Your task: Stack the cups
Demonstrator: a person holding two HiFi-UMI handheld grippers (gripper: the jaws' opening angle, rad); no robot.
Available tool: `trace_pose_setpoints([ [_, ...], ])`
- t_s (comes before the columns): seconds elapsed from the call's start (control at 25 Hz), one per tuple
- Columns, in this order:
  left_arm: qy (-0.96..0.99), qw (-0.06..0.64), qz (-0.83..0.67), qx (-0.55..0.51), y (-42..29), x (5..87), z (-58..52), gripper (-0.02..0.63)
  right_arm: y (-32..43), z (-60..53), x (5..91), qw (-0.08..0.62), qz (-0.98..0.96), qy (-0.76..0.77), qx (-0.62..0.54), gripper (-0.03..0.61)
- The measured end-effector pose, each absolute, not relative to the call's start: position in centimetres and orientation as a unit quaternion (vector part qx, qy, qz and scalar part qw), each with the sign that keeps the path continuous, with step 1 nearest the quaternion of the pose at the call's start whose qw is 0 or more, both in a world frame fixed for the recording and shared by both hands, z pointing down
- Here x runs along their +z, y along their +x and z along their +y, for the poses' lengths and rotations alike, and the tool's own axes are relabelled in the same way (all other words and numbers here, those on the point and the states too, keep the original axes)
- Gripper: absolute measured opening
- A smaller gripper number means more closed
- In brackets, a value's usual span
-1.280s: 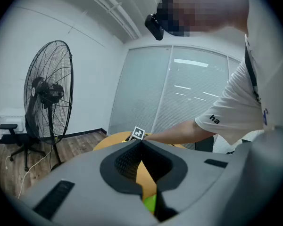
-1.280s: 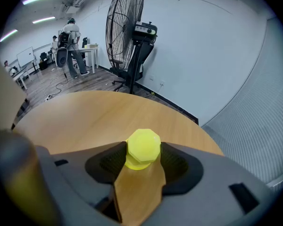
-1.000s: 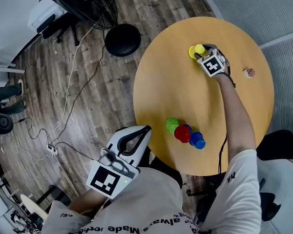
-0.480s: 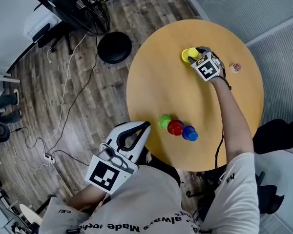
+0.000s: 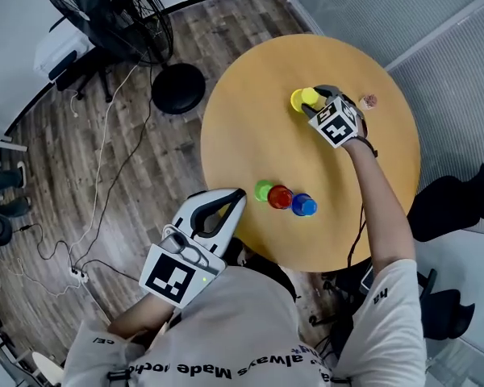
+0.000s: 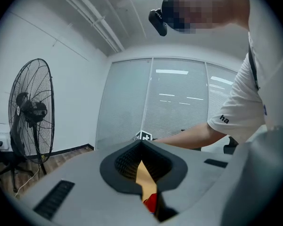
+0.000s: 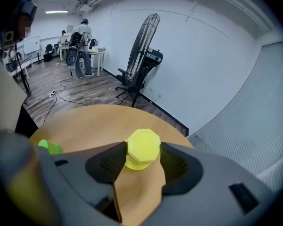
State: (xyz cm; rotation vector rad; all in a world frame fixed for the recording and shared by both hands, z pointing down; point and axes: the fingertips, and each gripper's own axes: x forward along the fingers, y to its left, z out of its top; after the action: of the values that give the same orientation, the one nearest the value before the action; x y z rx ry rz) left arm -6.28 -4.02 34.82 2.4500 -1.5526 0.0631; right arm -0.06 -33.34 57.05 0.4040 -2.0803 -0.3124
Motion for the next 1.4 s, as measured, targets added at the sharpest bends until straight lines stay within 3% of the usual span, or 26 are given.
trace_pose_setpoints([
  [0.76,0.861,0.073,-0.504,0.004,-4.4,31.4,-1.8,0.023,3.8,-21.1,50.1,0.458,-0.864,0.147,-0.147,0.241],
  [1.4,0.872,0.058,-0.486,0.011,-3.2,30.6,-1.7,0.023,6.8,-12.9,50.9,0.476,-0.859,0.124,-0.145,0.241],
])
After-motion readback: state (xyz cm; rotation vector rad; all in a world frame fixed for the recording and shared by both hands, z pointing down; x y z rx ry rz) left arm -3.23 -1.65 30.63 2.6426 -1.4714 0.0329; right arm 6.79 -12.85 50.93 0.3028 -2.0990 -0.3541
